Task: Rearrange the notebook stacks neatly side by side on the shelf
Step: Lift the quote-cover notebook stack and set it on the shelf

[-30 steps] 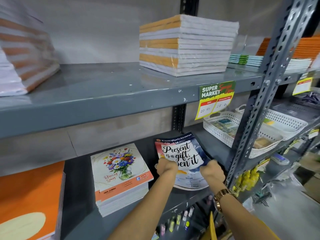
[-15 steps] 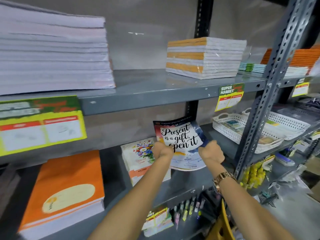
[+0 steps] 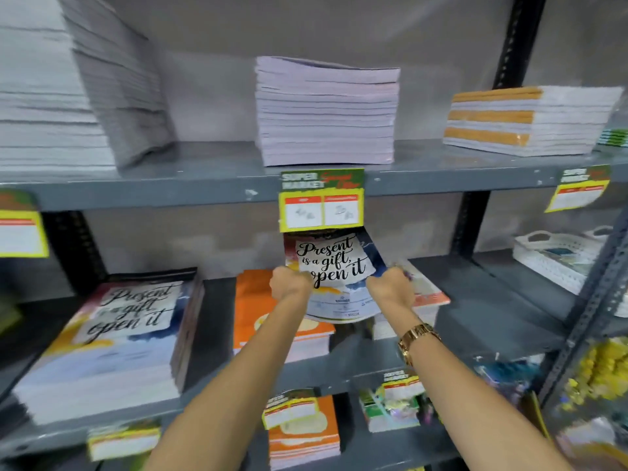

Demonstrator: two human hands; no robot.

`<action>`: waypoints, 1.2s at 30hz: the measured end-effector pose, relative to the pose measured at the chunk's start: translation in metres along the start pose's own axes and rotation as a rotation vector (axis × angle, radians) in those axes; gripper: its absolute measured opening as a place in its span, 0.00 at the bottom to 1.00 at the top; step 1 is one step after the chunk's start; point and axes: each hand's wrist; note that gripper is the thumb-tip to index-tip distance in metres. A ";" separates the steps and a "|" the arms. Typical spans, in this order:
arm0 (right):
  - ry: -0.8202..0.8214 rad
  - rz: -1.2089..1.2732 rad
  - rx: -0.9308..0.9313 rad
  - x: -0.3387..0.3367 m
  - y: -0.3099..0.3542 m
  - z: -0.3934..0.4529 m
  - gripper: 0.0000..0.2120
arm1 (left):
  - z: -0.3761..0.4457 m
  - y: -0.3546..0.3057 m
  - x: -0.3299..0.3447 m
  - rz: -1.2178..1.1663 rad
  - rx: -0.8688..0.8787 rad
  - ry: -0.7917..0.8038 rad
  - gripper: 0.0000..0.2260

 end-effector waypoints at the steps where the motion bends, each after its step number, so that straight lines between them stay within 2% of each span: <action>1: 0.032 0.014 -0.013 0.009 0.007 -0.007 0.07 | 0.003 0.005 -0.013 0.007 0.009 -0.022 0.12; 4: 0.112 0.051 -0.075 0.046 0.030 -0.041 0.05 | 0.015 0.025 -0.066 0.045 0.022 -0.132 0.12; 8: 0.233 0.109 -0.099 0.091 0.056 -0.077 0.12 | 0.034 0.050 -0.126 0.128 0.060 -0.187 0.13; 10: 0.295 0.127 -0.129 0.111 0.069 -0.093 0.12 | 0.043 0.063 -0.154 0.168 0.065 -0.220 0.10; 13: 0.379 0.137 -0.157 0.140 0.090 -0.115 0.05 | 0.056 0.080 -0.192 0.209 0.056 -0.270 0.06; 16: 0.479 0.161 -0.157 0.169 0.106 -0.132 0.02 | 0.068 0.096 -0.227 0.207 0.059 -0.313 0.07; 19: 0.551 0.191 -0.137 0.197 0.114 -0.147 0.11 | 0.082 0.114 -0.257 0.197 0.046 -0.357 0.16; 22: 0.598 0.166 -0.122 0.217 0.116 -0.160 0.15 | 0.093 0.129 -0.275 0.229 0.034 -0.331 0.06; 28: 0.620 0.088 -0.165 0.236 0.120 -0.172 0.25 | 0.111 0.157 -0.298 0.286 0.081 -0.321 0.10; 32: 0.565 -0.025 -0.288 0.244 0.119 -0.179 0.22 | 0.114 0.170 -0.306 0.387 0.109 -0.291 0.16; 34: 0.509 -0.081 -0.365 0.246 0.115 -0.184 0.20 | 0.113 0.172 -0.308 0.512 0.177 -0.259 0.21; 36: 0.455 -0.114 -0.466 0.246 0.110 -0.188 0.22 | 0.111 0.174 -0.311 0.582 0.255 -0.221 0.21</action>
Point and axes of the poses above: each hand's wrist, its own z-axis towards the middle knuckle, its own x-axis out of the palm, y = z × x, and after that the axes turned 1 degree about x, right-handed
